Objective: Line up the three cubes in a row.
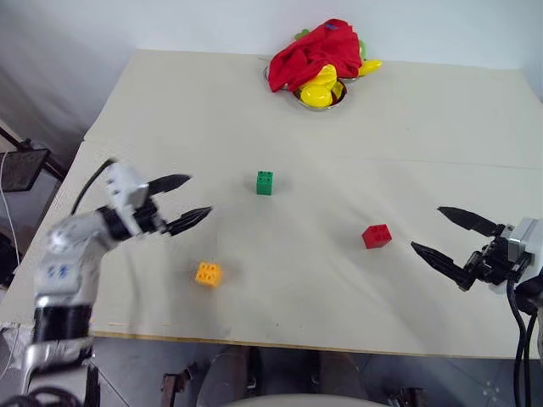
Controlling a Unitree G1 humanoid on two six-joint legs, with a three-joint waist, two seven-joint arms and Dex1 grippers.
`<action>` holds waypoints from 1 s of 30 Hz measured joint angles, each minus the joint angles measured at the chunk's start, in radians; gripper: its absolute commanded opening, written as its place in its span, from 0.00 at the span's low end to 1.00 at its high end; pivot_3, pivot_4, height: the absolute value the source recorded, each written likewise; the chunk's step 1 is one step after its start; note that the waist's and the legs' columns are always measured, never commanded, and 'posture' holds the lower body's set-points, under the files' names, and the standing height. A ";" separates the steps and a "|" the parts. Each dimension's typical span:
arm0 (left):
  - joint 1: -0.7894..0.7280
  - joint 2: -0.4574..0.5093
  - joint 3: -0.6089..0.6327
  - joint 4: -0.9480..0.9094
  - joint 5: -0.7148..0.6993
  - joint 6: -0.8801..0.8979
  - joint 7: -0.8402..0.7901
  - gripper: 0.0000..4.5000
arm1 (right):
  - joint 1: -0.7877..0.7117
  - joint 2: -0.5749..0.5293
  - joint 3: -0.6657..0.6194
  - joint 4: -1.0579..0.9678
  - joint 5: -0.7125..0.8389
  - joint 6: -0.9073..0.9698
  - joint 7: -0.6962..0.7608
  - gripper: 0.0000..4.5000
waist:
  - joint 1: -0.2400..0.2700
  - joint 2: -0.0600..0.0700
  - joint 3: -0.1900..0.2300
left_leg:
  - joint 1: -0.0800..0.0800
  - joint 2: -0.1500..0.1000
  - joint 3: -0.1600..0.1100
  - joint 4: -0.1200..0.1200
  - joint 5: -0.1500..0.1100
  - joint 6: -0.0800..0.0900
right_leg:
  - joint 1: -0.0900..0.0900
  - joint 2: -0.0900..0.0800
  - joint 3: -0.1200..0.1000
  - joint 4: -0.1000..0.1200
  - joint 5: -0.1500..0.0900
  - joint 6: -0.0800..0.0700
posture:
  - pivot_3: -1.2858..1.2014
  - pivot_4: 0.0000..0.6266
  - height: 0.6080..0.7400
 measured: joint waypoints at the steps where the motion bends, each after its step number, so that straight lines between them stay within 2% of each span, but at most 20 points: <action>1: -0.070 -0.020 -0.042 0.081 0.035 -0.014 -0.020 1.00 | 0.014 -0.001 -0.004 -0.014 0.004 0.011 -0.004 0.99 | 0.000 0.000 0.000 | 0.000 0.000 0.000 -0.001 0.000 0.000 | 0.000 0.001 0.000 -0.001 0.000 0.000 | 0.52 0.24 1.00; 4: -0.253 -0.093 -0.138 0.337 0.138 -0.103 -0.057 1.00 | 0.022 -0.002 -0.006 -0.059 0.019 0.041 -0.014 0.99 | 0.002 0.000 0.000 | -0.001 0.001 0.001 -0.001 0.000 0.000 | 0.000 0.002 -0.001 -0.002 0.000 0.000 | 0.52 0.24 1.00; 8: -0.426 -0.170 -0.178 0.666 0.240 -0.252 -0.041 1.00 | 0.046 -0.003 -0.010 -0.124 0.042 0.082 -0.034 0.99 | 0.002 -0.003 0.002 | -0.002 0.001 0.001 -0.001 0.000 0.000 | -0.001 0.002 -0.001 -0.003 0.000 0.001 | 0.52 0.24 1.00; 15: -0.513 -0.238 -0.178 0.914 0.315 -0.373 -0.053 1.00 | 0.104 -0.001 -0.021 -0.193 0.057 0.107 -0.058 0.99 | 0.007 -0.006 0.004 | -0.003 0.001 -0.001 0.000 0.000 0.000 | -0.001 0.002 -0.002 -0.003 0.000 0.001 | 0.52 0.24 1.00; 18: -0.536 -0.266 -0.166 0.973 0.327 -0.398 -0.046 0.87 | 0.138 0.001 -0.040 -0.200 0.067 0.111 -0.059 1.00 | 0.010 -0.007 0.004 | -0.004 0.000 -0.002 0.001 0.000 0.000 | -0.001 0.001 -0.002 -0.003 0.001 0.002 | 0.52 0.24 1.00; 23: -0.575 -0.307 -0.137 1.010 0.338 -0.422 -0.031 0.54 | 0.188 0.017 -0.059 -0.205 0.070 0.111 -0.059 1.00 | 0.006 -0.008 0.005 | -0.004 0.000 -0.002 0.001 0.000 0.000 | -0.001 0.001 -0.002 -0.003 0.001 0.002 | 0.52 0.24 1.00; 28: -0.581 -0.322 -0.128 1.017 0.353 -0.426 -0.029 0.54 | 0.225 0.037 -0.075 -0.236 0.072 0.109 -0.074 1.00 | 0.005 -0.008 0.005 | -0.004 0.001 -0.002 0.001 0.000 0.001 | -0.001 0.001 -0.002 -0.003 0.001 0.002 | 0.52 0.24 1.00; 30: -0.581 -0.322 -0.128 1.017 0.361 -0.429 -0.031 0.48 | 0.233 0.042 -0.075 -0.242 0.072 0.109 -0.076 1.00 | 0.005 -0.008 0.005 | -0.004 0.001 -0.002 0.001 0.000 0.001 | -0.001 0.001 -0.002 -0.003 0.001 0.002 | 0.52 0.24 1.00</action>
